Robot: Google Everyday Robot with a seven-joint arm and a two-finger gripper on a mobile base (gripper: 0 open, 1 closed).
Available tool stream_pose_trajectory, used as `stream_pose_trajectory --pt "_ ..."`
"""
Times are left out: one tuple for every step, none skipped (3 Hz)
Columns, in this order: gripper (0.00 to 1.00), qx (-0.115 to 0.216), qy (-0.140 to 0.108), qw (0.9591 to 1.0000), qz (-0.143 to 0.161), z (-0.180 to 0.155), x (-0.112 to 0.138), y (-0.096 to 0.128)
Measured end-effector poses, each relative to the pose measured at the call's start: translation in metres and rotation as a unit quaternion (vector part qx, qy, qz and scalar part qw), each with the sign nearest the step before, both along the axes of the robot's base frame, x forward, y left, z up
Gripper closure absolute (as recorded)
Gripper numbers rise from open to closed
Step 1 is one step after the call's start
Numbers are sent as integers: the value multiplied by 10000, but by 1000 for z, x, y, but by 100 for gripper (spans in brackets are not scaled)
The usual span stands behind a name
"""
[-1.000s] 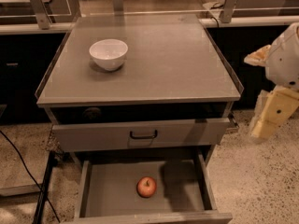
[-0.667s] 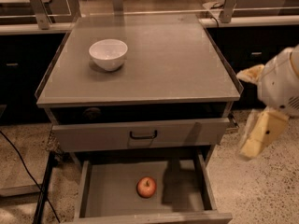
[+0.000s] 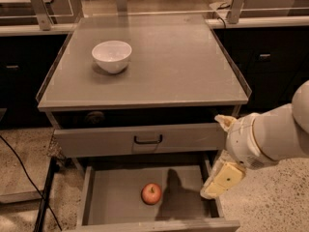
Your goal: Pick apple from middle drawer and place on counter
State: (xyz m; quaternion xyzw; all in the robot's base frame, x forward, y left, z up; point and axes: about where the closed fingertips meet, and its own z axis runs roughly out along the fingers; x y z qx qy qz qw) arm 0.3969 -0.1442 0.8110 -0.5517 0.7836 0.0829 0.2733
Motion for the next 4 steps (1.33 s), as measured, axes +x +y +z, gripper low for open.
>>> stream_pose_trajectory --pt "0 1 -5 10000 0 0 0 0" --pt "0 19 137 9997 212 -41 2 15" --pt "0 22 222 9993 287 -78 5 24" --pt "0 213 244 9988 376 -126 5 34"
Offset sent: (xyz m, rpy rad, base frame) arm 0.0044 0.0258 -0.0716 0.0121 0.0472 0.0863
